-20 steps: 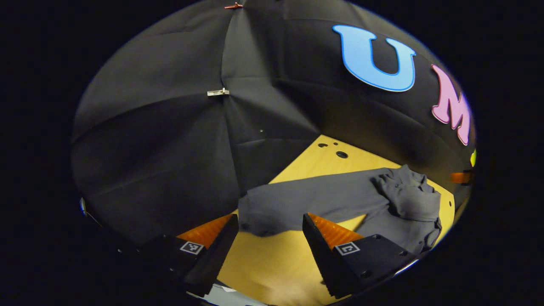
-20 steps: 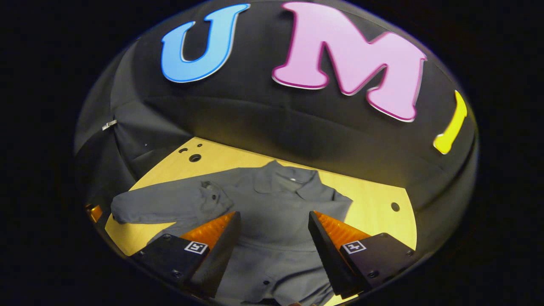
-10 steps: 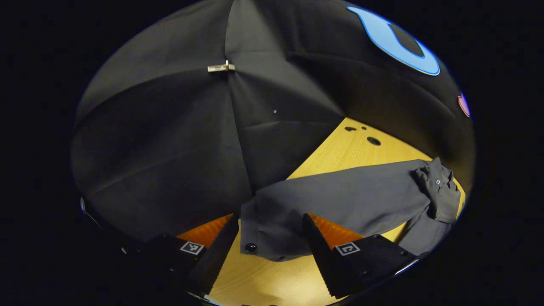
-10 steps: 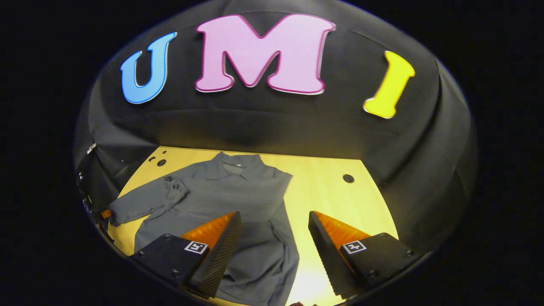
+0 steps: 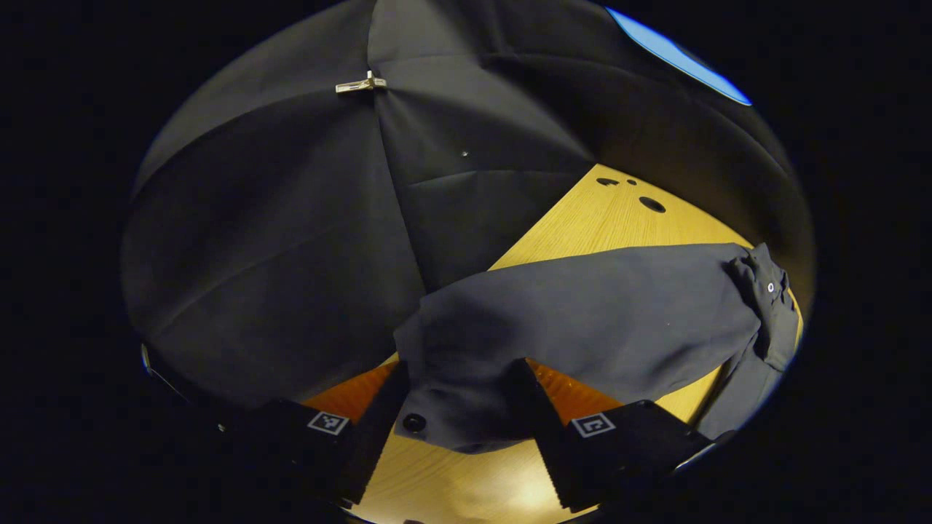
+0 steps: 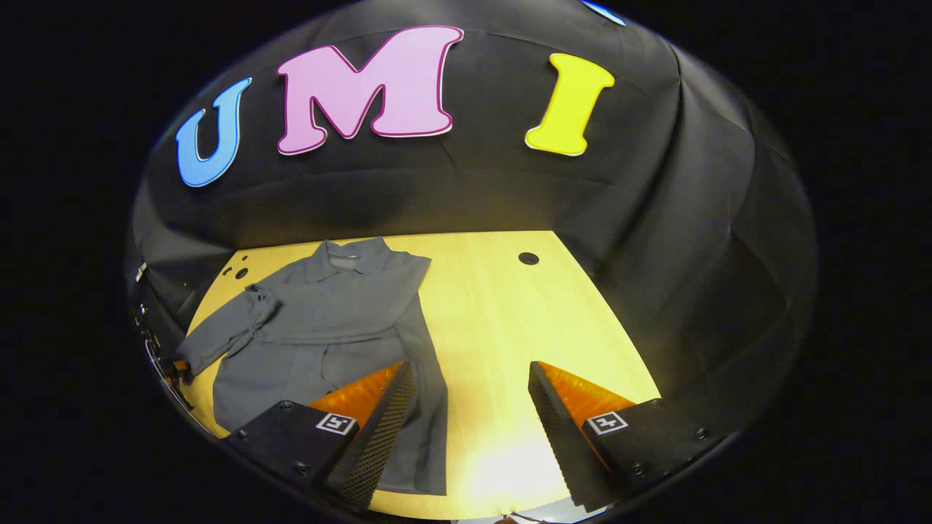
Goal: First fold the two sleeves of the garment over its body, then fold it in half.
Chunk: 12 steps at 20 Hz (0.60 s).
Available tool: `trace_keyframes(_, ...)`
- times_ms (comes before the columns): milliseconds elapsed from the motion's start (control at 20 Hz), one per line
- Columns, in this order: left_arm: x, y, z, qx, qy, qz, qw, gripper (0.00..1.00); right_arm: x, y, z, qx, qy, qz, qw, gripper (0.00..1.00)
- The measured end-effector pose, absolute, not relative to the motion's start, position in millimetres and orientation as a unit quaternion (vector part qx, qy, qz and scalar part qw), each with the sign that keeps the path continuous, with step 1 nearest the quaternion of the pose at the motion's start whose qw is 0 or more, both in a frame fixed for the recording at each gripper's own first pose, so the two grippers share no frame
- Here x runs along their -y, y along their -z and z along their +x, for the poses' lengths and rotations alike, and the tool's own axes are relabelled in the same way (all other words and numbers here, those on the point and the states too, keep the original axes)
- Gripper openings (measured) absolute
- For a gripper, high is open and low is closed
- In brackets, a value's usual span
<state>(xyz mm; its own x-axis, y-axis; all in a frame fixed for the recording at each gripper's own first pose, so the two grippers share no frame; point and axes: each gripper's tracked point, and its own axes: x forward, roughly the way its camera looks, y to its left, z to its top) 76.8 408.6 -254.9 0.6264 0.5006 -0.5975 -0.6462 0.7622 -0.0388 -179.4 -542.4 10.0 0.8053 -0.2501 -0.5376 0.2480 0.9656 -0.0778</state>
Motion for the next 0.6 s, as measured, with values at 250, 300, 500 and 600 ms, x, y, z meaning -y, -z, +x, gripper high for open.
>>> trace_keyframes(250, -398.0, 254.2, 89.0, -0.310, -0.276, -0.104, 0.904, 0.58, 538.5, 4.1, -182.0, -0.291, 0.124, 0.012, 0.949, 0.98)
trace_keyframes(300, -394.6, 253.9, 91.9, -0.310, -0.271, -0.098, 0.906, 0.45, 536.9, 5.9, -181.6, -0.293, 0.118, 0.010, 0.949, 0.98)
trace_keyframes(500, -387.7, 251.9, 95.6, -0.311, -0.290, -0.070, 0.903, 0.13, 534.0, 11.3, -179.7, -0.294, 0.104, 0.002, 0.950, 0.98)
trace_keyframes(600, -385.4, 250.9, 96.3, -0.312, -0.298, -0.073, 0.899, 0.07, 529.5, 16.6, -178.4, -0.299, 0.093, 0.005, 0.950, 0.98)
